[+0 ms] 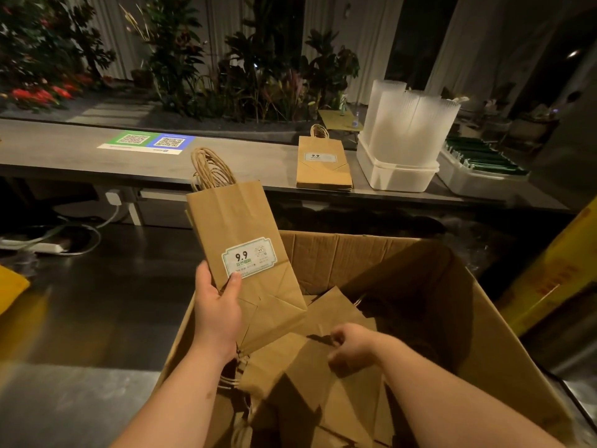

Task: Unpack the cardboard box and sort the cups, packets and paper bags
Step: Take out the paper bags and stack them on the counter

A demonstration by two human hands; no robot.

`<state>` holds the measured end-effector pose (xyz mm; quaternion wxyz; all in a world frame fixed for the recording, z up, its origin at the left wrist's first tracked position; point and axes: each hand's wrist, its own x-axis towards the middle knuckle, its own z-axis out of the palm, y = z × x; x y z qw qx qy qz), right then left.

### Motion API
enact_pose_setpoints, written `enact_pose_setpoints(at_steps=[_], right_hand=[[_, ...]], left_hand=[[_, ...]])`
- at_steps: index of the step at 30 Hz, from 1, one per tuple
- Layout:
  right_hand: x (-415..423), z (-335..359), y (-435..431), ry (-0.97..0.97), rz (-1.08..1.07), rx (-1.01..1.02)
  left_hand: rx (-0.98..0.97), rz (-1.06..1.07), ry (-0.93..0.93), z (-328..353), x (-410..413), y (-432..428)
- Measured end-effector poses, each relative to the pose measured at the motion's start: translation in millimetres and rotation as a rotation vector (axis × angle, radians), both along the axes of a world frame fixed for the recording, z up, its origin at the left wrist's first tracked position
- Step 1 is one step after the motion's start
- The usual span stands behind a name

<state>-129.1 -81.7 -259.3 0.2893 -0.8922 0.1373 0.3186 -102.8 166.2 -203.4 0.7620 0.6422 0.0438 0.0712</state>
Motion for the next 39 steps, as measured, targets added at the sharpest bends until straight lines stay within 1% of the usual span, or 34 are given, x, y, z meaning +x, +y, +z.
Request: enact_pose_setpoints(at_steps=[1,4,5,6,7,9,10,11,13,14,17,19,21,23,24,26,27,31,33,34,36,37,38,39], right_hand=[[-2.5,11.9,-9.3,-0.041,-0.054,0.052],[-10.8,36.6,-35.9,-0.276,-0.219,0.174],[-12.9,39.9,-41.3,-0.318,-0.263,0.225],[-14.2,41.1,-44.2,-0.304,-0.281,0.253],[-15.9,40.9,-41.8,-0.236,-0.27,0.243],[-15.8,34.8,-29.6,-0.081,-0.183,0.11],[-15.7,29.4,-22.9,-0.034,-0.108,0.043],[-17.0,26.3,-14.6,-0.018,-0.043,-0.007],[-18.9,31.4,-11.6,-0.087,-0.042,-0.044],[-20.5,40.8,-17.1,-0.141,-0.086,-0.006],[-30.6,79.7,-40.7,-0.293,-0.238,0.2],[-39.4,106.7,-48.2,-0.414,-0.379,0.344],[-43.9,127.8,-38.7,-0.544,-0.501,0.509],[-42.1,143.0,-16.4,-0.656,-0.528,0.587],[-38.4,148.5,-1.3,-0.705,-0.498,0.588],[-30.6,154.8,31.8,-0.778,-0.362,0.487],[-26.6,153.4,51.0,-0.776,-0.294,0.4],[-16.1,134.8,115.6,-0.682,-0.059,0.22],[-11.2,119.0,121.1,-0.754,0.068,0.046],[-7.0,115.9,115.6,-0.827,0.082,-0.061],[0.0,109.0,93.4,-0.9,-0.028,-0.179],[1.0,106.6,82.8,-0.864,-0.13,-0.15],[0.4,105.7,74.3,-0.786,-0.248,-0.005],[-0.8,105.4,71.2,-0.699,-0.356,0.222]], left_hand=[[-0.003,0.003,-0.003,0.3,-0.1,-0.8],[-0.015,0.008,-0.003,1.8,0.7,-0.9],[-0.015,0.004,-0.003,2.2,0.8,-0.9],[-0.02,0.003,-0.006,2.9,0.5,-1.3],[-0.02,0.001,-0.01,3.2,0.3,-1.4],[-0.01,0.001,-0.015,2.6,0.3,-2.0],[-0.005,0.002,-0.011,1.5,-0.2,-2.3],[0.002,0.003,-0.007,0.9,-1.1,-0.7],[0.014,0.007,0.003,-0.5,-2.8,1.7],[0.021,0.008,0.008,-1.1,-4.3,2.2],[0.062,0.009,0.004,-0.3,-5.8,2.5],[0.07,0.005,-0.008,0.6,-5.0,1.9],[0.06,-0.005,-0.022,0.6,-3.3,0.8],[0.072,-0.023,-0.039,0.2,-4.2,-1.6],[0.081,-0.035,-0.045,-0.2,-5.0,-1.3],[0.062,-0.068,-0.037,-0.2,-6.3,-1.3],[0.043,-0.091,-0.024,0.0,-6.8,-1.5],[0.016,-0.176,0.001,4.1,-6.9,-2.3],[0.01,-0.179,-0.002,4.8,-8.6,-1.7],[-0.022,-0.183,-0.008,5.5,-9.9,-0.1],[-0.107,-0.236,0.023,5.7,-12.3,1.2],[-0.138,-0.279,0.043,5.9,-13.1,0.7],[-0.149,-0.32,0.057,7.7,-14.0,-0.1],[-0.143,-0.356,0.059,9.5,-14.2,0.5]])
